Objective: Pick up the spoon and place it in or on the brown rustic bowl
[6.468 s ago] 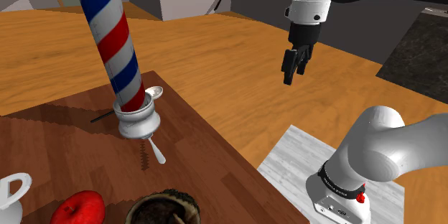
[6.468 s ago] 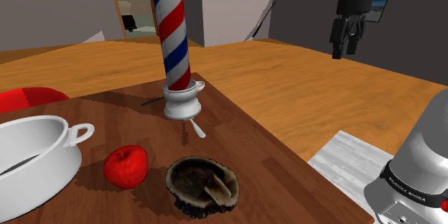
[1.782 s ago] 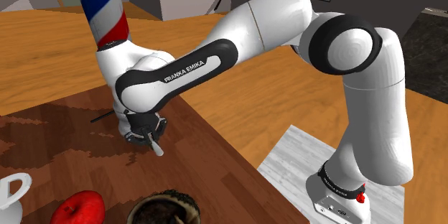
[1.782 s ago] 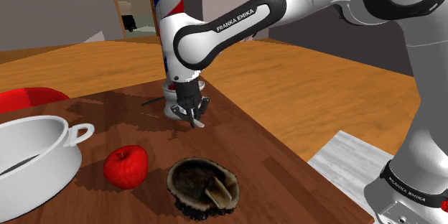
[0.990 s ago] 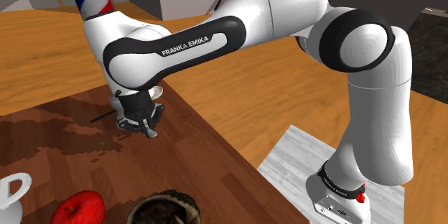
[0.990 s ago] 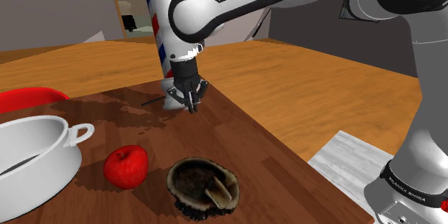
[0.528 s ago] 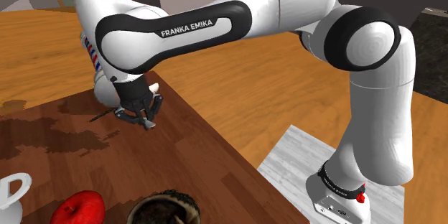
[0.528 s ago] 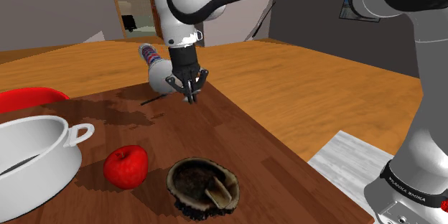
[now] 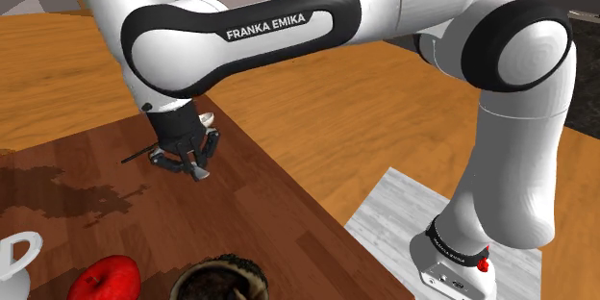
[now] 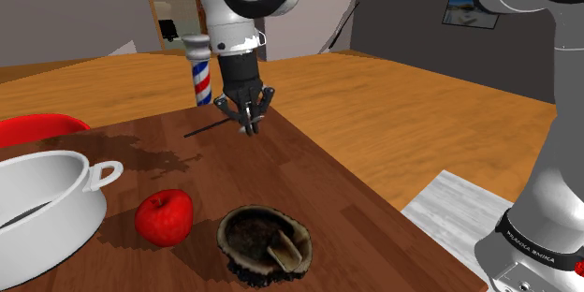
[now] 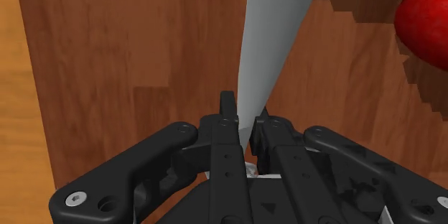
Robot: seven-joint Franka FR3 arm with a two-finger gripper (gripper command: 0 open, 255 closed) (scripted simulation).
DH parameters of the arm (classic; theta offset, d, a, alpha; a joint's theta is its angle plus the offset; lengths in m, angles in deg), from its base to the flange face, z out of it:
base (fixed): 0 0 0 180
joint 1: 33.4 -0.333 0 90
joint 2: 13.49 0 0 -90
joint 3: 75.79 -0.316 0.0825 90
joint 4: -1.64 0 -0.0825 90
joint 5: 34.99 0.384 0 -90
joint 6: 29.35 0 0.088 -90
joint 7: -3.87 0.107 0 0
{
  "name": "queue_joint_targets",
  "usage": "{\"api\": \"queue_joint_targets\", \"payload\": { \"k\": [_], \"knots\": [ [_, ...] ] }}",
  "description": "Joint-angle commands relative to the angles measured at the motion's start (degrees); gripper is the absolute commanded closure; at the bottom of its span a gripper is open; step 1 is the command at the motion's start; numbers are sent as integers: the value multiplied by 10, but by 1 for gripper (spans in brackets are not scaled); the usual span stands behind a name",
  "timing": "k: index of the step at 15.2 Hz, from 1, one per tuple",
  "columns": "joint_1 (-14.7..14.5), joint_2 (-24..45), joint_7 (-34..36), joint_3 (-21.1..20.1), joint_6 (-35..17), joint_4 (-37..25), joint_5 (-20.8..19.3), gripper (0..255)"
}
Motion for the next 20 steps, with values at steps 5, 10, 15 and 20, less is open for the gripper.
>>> {"api": "queue_joint_targets", "payload": {
  "k": [5, 10, 15, 20],
  "knots": [
    [-21, -66, 50, -27, -40, 98, 28, 255],
    [-45, -108, 95, -51, -67, 159, 50, 255],
    [-73, -135, 142, -76, -88, 199, 68, 255],
    [-74, -124, 144, -75, -124, 226, 62, 255]
  ]
}}
